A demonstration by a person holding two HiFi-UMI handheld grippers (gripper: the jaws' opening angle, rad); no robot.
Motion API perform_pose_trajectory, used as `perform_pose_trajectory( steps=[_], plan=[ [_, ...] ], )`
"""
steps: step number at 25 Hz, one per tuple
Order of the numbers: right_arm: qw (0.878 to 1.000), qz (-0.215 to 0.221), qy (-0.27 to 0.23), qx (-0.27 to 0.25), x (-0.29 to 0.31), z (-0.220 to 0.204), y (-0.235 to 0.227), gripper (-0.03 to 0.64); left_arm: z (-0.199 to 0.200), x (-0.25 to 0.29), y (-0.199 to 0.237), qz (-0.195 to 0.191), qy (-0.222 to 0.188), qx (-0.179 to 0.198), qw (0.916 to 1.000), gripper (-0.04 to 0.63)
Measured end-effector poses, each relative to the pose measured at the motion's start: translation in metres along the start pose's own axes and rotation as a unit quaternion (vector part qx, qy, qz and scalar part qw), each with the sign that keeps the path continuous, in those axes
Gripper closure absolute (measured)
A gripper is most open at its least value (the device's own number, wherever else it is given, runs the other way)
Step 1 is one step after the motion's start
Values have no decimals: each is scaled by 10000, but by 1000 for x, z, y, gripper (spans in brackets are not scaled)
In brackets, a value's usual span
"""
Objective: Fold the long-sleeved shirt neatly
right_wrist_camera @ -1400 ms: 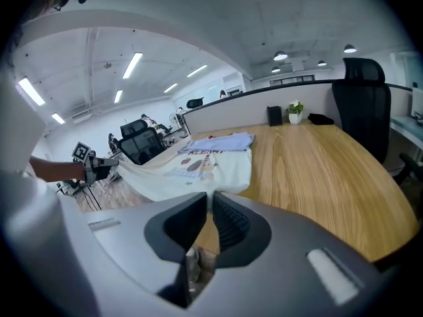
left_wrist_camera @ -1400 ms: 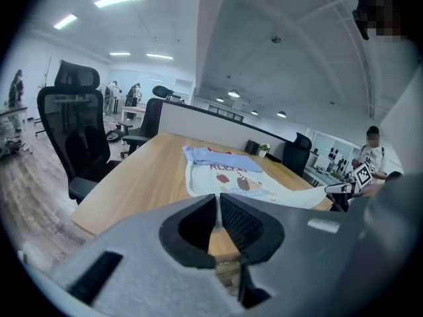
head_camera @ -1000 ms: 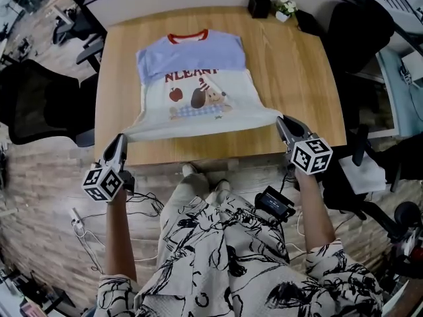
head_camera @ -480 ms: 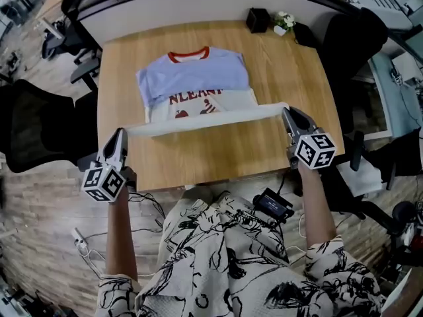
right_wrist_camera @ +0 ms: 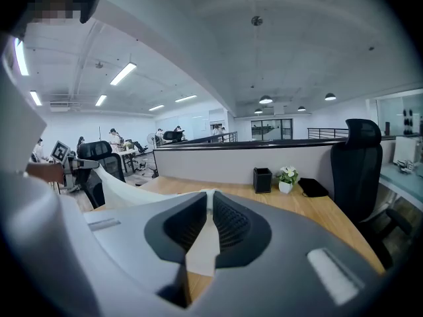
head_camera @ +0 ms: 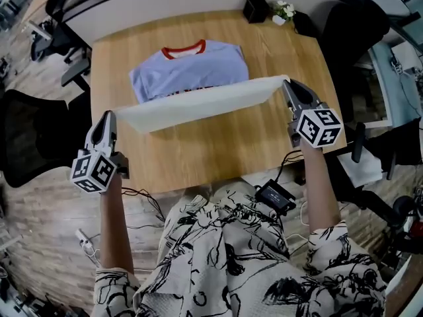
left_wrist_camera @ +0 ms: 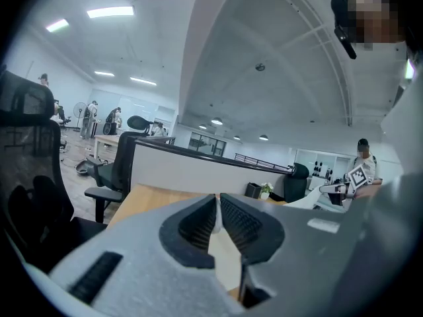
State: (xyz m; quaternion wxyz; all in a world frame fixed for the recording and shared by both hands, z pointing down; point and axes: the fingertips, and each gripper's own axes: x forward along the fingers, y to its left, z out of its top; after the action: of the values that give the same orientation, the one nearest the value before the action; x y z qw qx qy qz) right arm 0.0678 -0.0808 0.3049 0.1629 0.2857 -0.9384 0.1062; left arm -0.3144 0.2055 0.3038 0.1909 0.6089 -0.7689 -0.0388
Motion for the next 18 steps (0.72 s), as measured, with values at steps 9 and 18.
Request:
perform_pose_trajectory(
  steps=[9,18],
  plan=[
    [9995,308,11,-9,66,20,-28,577,24,52,14,277,-85,265,9992,568],
    [9982,591,115,27,146,13,-65,577,21,129,41,717,85,539,9959,568]
  ],
)
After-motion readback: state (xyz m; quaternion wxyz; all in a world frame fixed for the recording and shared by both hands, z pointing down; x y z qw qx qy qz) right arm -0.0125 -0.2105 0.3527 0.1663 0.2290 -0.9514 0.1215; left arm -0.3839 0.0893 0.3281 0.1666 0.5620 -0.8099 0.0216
